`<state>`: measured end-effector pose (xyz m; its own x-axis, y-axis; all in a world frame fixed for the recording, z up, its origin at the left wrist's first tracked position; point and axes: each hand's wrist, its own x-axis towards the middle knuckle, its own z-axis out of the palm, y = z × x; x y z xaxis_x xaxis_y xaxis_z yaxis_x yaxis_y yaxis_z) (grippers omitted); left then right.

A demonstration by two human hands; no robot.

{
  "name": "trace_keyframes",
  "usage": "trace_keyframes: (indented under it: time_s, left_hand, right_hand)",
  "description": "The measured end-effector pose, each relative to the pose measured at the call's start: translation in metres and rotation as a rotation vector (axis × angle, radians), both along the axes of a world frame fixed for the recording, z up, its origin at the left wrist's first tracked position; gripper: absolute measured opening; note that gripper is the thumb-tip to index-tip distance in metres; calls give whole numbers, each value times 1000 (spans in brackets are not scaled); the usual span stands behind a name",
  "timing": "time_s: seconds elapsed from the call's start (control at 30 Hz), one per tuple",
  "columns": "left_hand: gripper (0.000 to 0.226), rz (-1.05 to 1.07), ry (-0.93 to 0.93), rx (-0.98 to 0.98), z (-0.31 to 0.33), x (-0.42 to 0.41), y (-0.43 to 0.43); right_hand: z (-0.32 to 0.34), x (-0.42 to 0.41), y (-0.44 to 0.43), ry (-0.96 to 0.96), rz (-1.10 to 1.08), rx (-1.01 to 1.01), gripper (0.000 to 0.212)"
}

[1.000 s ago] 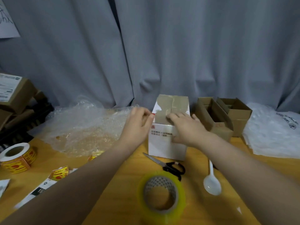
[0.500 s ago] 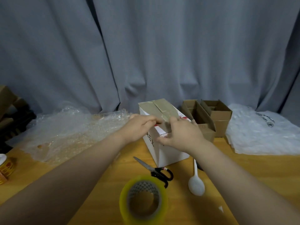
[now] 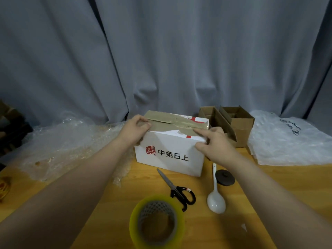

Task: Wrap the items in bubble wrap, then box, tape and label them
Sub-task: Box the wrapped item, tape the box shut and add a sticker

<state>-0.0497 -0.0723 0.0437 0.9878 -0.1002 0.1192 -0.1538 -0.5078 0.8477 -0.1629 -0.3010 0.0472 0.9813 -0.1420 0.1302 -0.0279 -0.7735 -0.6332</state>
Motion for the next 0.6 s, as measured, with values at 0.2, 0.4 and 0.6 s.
trace_keyframes:
  time_s: [0.2, 0.4, 0.6]
  left_hand:
    - [48, 37, 33, -141, -6, -38, 18]
    - [54, 42, 71, -36, -11, -48, 25]
    - [51, 17, 4, 228, 17, -70, 55]
  right_hand:
    - [-16, 14, 11, -91, -65, 354, 56]
    - [-21, 31, 26, -106, -92, 387, 58]
    - [0, 21, 78, -449, -124, -31, 62]
